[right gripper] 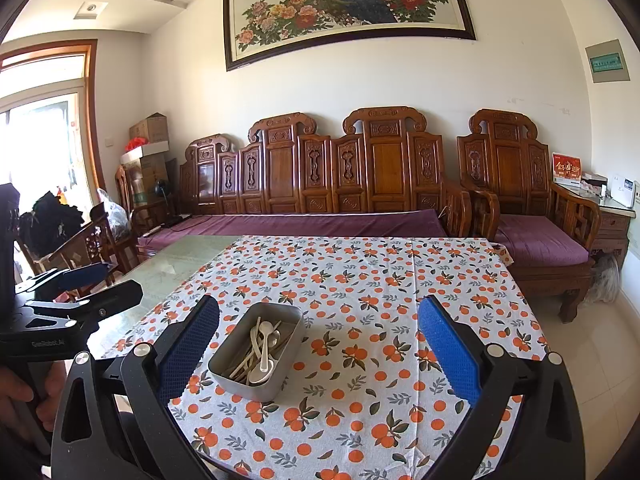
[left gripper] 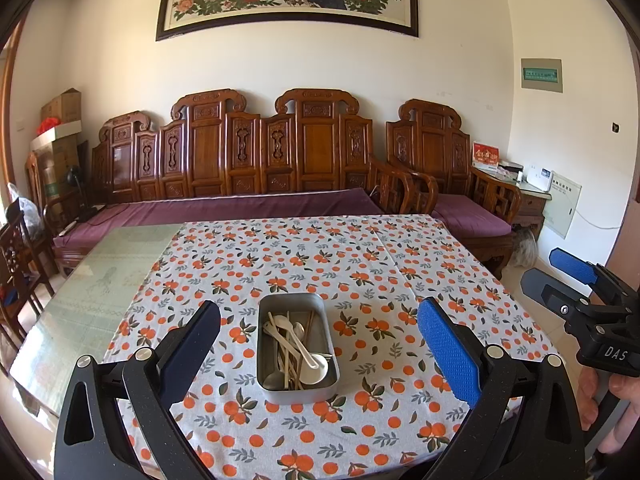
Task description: Organize utensils
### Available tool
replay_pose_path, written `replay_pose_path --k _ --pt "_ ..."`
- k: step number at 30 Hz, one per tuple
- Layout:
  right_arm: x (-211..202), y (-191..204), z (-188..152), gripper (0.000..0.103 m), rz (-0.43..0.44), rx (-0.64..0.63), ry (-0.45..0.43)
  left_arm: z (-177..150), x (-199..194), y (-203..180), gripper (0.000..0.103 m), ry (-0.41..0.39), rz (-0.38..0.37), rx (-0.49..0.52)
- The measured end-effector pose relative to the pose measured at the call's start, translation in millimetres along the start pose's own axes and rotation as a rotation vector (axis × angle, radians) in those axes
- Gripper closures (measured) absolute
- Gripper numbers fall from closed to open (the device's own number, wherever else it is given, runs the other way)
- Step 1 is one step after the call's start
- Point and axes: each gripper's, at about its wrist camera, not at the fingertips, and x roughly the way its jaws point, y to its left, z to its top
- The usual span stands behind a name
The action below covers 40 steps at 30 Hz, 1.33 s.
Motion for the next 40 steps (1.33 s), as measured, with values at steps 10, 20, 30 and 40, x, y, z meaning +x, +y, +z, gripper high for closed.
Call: replay_pose_path --k 10,20,30,40 --pt "0.2 -0.5 0.3 0.003 0.000 0.000 -0.001 0.9 -0.8 0.1 0.008 -0.001 0.000 -0.002" --pt "0.3 -0.7 0.3 0.003 0.001 0.001 0.001 3.9 -2.7 -1.1 0.008 -0.005 0.004 -0.001" --pt "1.5 -1.4 -1.0 0.003 -0.003 0.005 0.000 4.3 -2.7 -1.1 0.008 -0.006 0.004 -0.002" --pt "2.1 -2.9 -0.7 0.003 -0.004 0.006 0.000 4.5 -3.8 -1.3 0.008 -0.007 0.007 -0.001"
